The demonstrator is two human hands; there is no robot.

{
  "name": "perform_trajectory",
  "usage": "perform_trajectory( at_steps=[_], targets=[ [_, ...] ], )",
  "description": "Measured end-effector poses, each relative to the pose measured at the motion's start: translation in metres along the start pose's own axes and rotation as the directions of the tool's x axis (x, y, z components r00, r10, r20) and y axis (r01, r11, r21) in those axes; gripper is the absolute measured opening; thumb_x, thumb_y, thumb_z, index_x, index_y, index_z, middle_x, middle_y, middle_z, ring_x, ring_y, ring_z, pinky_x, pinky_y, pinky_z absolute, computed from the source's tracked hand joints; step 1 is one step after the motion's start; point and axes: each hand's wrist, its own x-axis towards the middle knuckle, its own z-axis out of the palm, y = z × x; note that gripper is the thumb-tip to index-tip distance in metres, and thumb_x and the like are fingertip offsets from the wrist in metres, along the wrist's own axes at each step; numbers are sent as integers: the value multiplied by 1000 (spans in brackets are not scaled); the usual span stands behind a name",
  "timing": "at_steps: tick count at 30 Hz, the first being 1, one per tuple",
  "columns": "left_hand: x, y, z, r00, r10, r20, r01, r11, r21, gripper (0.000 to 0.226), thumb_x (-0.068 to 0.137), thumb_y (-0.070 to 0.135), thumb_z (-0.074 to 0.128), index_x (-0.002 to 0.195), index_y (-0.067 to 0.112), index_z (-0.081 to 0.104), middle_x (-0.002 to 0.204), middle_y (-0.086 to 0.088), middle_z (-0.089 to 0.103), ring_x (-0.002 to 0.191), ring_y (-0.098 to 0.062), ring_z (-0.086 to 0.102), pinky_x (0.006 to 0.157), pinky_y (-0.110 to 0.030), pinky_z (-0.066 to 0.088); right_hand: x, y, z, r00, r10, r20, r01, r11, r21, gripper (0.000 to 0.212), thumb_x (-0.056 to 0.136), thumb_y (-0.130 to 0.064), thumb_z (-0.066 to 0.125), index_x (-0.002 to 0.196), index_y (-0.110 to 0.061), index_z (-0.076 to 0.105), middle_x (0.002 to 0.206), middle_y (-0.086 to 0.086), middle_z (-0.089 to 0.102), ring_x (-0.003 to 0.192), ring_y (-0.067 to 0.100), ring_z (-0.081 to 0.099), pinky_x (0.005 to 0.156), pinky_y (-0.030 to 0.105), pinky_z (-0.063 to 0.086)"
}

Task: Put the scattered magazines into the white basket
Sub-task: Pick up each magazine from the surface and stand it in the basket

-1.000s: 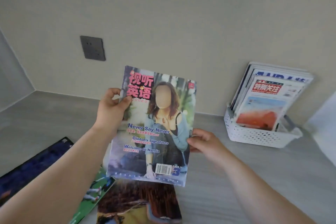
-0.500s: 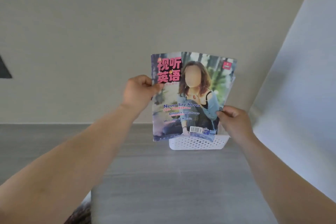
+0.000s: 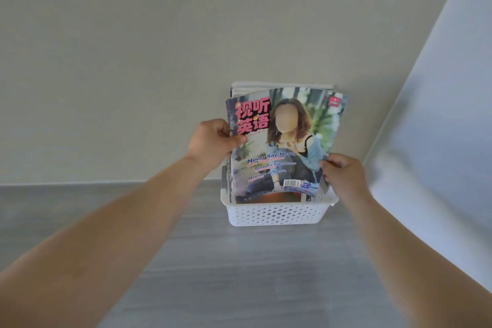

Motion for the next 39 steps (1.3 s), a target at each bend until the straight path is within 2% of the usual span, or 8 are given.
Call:
perform_trajectory(
  at_steps=[4, 7, 11, 19, 23, 27, 33, 39],
  targets=[
    [4, -21, 11, 997, -77, -14, 78, 996, 36, 32, 71, 9, 72, 54, 12, 45, 59, -5, 52, 67, -23, 54, 82, -48, 53, -2, 25, 19, 998, 56, -1, -56, 998, -8, 16, 80, -4, 57, 70, 6, 63, 52, 5, 53, 52, 12, 42, 52, 23, 28],
    [2, -32, 21, 995, -102, -3, 102, 992, 68, 38, 69, 12, 74, 48, 16, 43, 54, 0, 50, 62, -21, 51, 64, -29, 46, -2, 37, 23, 996, 86, 19, -85, 995, -42, 14, 79, -2, 57, 72, 9, 61, 59, 10, 48, 57, 17, 36, 53, 26, 25],
    [6, -36, 30, 995, -102, -17, 102, 994, 32, 35, 70, 14, 74, 48, 18, 46, 53, 2, 51, 54, -16, 47, 53, -23, 39, 4, 42, 28, 993, 116, 9, -114, 989, -91, 14, 80, 0, 53, 77, -2, 67, 59, 10, 52, 55, 20, 41, 55, 27, 29],
    [12, -46, 37, 987, -56, -151, 68, 995, 78, 22, 73, 13, 70, 62, 18, 52, 59, 11, 51, 55, -4, 46, 51, -17, 36, 7, 36, 38, 990, 131, -46, -135, 987, -84, 38, 81, 4, 41, 114, -7, 54, 108, 12, 63, 95, 24, 54, 77, 26, 36],
    [15, -49, 35, 993, 48, -112, -10, 948, 317, 35, 78, 22, 65, 54, 24, 40, 56, 8, 45, 55, -14, 44, 50, -24, 35, 3, 35, 37, 995, 103, 2, -101, 985, -138, 36, 82, 4, 42, 114, -7, 54, 115, 15, 62, 103, 27, 55, 77, 25, 37],
    [23, -44, 23, 1000, 5, 3, -6, 769, 640, 35, 83, 40, 55, 60, 15, 47, 61, 0, 49, 67, -25, 47, 58, -27, 33, 0, 33, 35, 993, 120, 6, -117, 978, -174, 40, 83, 3, 41, 122, -6, 49, 124, 15, 57, 111, 31, 53, 83, 32, 42],
    [-19, -51, 6, 998, -21, -64, 39, 953, 300, 10, 78, 26, 63, 70, 21, 61, 63, 10, 56, 69, -15, 54, 55, -22, 38, -24, 20, 32, 994, 66, -87, -78, 988, -136, 39, 84, 3, 42, 120, -6, 52, 125, 15, 57, 116, 29, 52, 88, 27, 37],
    [-106, -91, -55, 992, -94, -88, 106, 982, 155, 8, 79, 9, 63, 74, 15, 66, 66, 3, 61, 65, -7, 57, 53, -5, 36, -83, -6, 40, 993, -94, -77, 77, 976, -206, 34, 83, 2, 47, 115, -5, 57, 123, 15, 57, 117, 32, 46, 94, 38, 38]
  ],
)
